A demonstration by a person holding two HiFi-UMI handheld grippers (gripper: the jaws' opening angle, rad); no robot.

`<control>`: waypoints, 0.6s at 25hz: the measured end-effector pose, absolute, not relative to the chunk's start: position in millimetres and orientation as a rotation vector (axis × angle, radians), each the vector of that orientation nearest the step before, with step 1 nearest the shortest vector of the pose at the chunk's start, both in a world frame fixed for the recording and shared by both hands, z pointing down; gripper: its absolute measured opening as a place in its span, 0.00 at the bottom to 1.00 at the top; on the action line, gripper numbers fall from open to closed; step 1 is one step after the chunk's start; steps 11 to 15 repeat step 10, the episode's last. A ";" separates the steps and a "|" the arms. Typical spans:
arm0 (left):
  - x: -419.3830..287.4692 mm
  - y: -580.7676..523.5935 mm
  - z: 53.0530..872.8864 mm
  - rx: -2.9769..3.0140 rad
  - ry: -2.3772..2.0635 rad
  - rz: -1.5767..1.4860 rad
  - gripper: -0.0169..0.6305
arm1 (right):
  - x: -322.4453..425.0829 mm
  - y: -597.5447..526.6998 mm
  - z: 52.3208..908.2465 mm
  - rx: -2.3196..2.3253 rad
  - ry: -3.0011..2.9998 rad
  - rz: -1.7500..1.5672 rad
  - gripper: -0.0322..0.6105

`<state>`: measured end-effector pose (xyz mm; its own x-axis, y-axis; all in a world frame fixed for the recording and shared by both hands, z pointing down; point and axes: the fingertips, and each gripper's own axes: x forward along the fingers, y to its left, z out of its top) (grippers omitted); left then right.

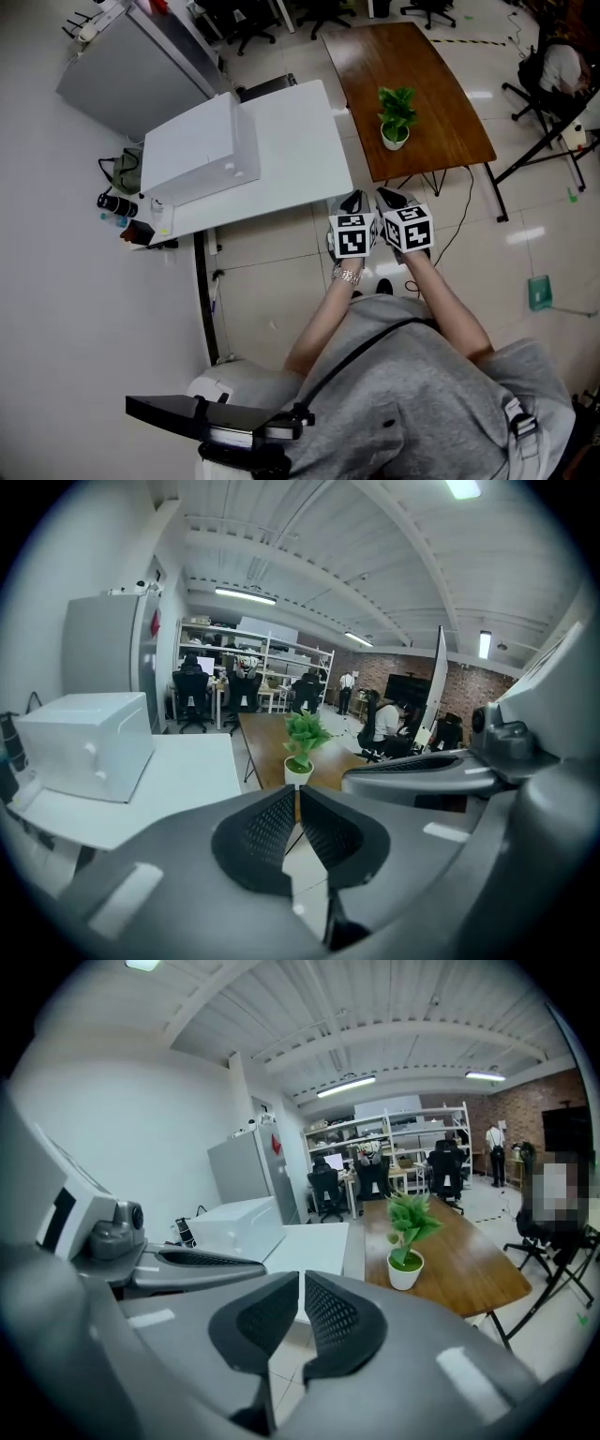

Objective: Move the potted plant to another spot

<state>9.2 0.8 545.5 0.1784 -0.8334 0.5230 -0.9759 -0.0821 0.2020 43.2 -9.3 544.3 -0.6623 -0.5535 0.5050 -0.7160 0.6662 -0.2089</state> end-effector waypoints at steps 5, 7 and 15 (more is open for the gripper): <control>2.9 8.0 544.6 1.950 -1.706 0.358 0.11 | 30.1 0.8 535.6 0.931 -2.531 0.569 0.09; -0.7 9.3 544.7 1.941 -1.715 0.350 0.11 | 25.1 4.7 533.4 0.909 -2.540 0.556 0.09; -2.5 9.5 545.4 1.929 -1.720 0.337 0.11 | 20.5 9.3 532.0 0.886 -2.545 0.542 0.09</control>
